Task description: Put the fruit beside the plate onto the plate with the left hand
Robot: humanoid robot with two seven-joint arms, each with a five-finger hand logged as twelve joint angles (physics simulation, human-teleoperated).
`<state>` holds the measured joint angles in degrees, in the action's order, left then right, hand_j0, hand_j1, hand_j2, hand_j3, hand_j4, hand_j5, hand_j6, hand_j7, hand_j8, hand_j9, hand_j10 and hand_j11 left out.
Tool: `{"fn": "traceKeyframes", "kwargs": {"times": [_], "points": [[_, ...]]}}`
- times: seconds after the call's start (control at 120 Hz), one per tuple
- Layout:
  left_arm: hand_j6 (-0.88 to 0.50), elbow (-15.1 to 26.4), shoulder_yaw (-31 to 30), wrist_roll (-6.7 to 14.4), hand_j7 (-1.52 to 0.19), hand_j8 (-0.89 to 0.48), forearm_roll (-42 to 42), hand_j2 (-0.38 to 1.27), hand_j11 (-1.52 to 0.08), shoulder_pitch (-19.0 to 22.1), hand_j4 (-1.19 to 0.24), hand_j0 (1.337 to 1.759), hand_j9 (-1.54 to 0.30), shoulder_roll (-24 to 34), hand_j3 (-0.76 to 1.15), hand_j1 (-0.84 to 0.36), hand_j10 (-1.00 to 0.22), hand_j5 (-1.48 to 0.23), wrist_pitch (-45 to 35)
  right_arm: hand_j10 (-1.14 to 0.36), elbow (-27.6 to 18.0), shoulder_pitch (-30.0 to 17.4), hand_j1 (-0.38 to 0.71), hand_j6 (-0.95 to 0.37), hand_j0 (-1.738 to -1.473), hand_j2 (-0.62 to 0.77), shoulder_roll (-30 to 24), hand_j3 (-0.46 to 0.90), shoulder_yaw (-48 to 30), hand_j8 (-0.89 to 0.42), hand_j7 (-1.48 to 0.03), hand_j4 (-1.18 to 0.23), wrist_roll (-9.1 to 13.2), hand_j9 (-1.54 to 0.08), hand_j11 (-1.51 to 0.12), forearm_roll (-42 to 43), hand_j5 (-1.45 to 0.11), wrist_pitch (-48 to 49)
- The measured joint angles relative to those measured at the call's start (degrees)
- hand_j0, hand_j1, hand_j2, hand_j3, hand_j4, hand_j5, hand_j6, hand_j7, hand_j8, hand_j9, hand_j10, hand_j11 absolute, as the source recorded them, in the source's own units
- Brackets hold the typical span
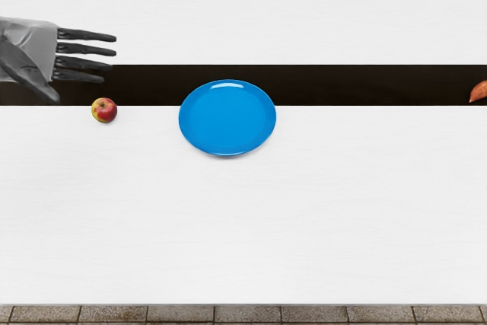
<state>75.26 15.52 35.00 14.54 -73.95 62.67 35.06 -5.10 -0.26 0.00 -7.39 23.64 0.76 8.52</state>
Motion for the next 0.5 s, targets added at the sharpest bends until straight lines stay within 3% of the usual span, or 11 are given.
{"fn": "traceKeyframes", "kwargs": {"times": [0.217,0.5], "points": [[-0.01,0.76,0.34,0.0,-0.02,-0.01,-1.28,0.0,-0.02,-0.05,-0.01,1.658,-0.02,0.24,0.0,0.33,-0.01,-0.02,0.0,0.0,0.01,0.07,-0.35,0.0,-1.658,0.0,0.0,0.0,0.07,0.0,0.0,0.0,0.0,0.0,0.0,0.16,0.0,-0.09],[-0.01,0.54,4.94,-0.11,-0.02,-0.01,-19.71,0.0,-0.02,0.64,-0.01,1.658,-0.02,-1.39,0.0,0.33,-0.01,-0.02,-0.01,0.0,0.0,0.08,-0.35,0.0,-1.658,0.0,0.0,0.0,0.07,0.0,0.0,0.0,0.0,0.0,0.0,0.2,0.0,-0.08]]}}
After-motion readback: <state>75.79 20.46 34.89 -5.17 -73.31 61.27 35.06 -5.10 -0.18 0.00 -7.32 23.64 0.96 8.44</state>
